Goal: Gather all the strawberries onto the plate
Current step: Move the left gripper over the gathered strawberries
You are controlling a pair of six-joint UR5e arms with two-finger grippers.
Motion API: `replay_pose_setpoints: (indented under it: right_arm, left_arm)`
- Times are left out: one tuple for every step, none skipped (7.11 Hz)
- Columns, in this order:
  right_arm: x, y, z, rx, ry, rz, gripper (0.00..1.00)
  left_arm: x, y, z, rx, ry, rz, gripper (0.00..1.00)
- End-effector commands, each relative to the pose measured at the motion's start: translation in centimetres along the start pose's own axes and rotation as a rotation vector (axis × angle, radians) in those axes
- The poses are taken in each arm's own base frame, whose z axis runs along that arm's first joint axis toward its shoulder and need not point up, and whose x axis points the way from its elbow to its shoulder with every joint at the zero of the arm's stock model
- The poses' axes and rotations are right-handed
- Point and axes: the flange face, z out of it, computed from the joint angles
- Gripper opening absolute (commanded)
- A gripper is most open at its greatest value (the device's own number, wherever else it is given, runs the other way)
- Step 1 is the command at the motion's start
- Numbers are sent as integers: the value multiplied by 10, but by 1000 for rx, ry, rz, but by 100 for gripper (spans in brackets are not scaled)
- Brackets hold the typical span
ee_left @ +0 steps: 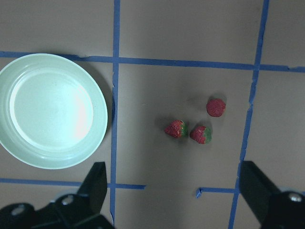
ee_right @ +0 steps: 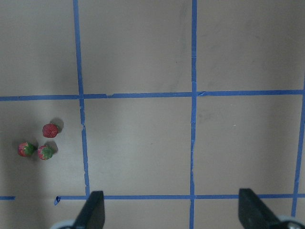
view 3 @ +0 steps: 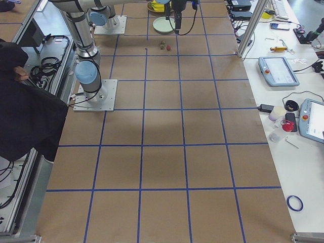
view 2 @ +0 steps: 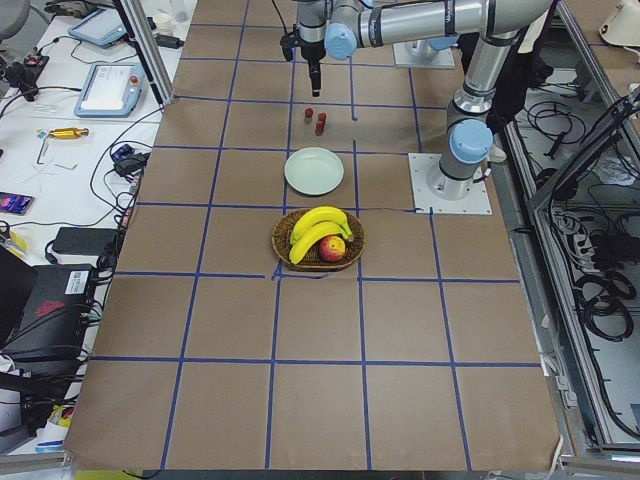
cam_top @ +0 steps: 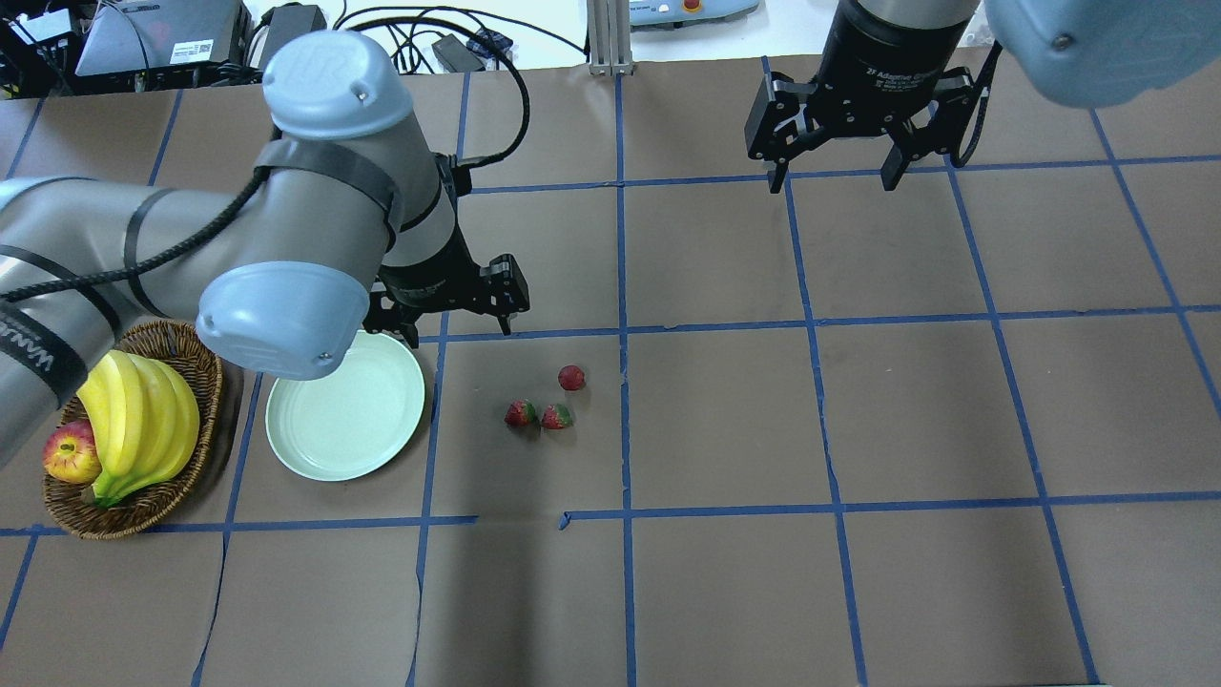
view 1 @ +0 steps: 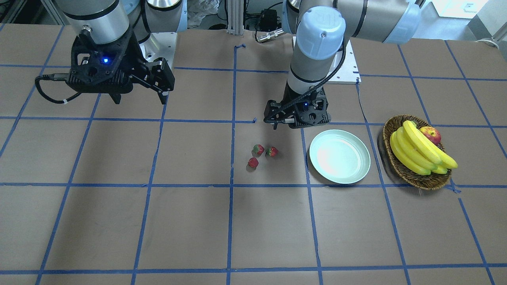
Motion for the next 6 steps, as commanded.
replay_pose_setpoints:
  right_arm:
    - [0, 0, 2, -4, -1, 8, 100]
    - [0, -1, 3, -4, -3, 10, 100]
    - [0, -1, 3, -3, -3, 10, 100]
    - [0, -1, 2, -1, -3, 10, 100]
    - [0, -1, 2, -3, -3, 10, 100]
    - [2, -2, 0, 5, -2, 11, 100]
  left_arm:
    - [12, 17, 61, -28, -27, -256, 99]
    - [15, 15, 80, 23, 5, -392, 99]
    - [15, 14, 94, 37, 17, -486, 99]
    - [18, 9, 106, 44, 30, -653, 99]
    - [24, -3, 120, 75, 75, -799, 99]
    - [28, -12, 133, 93, 103, -897, 99]
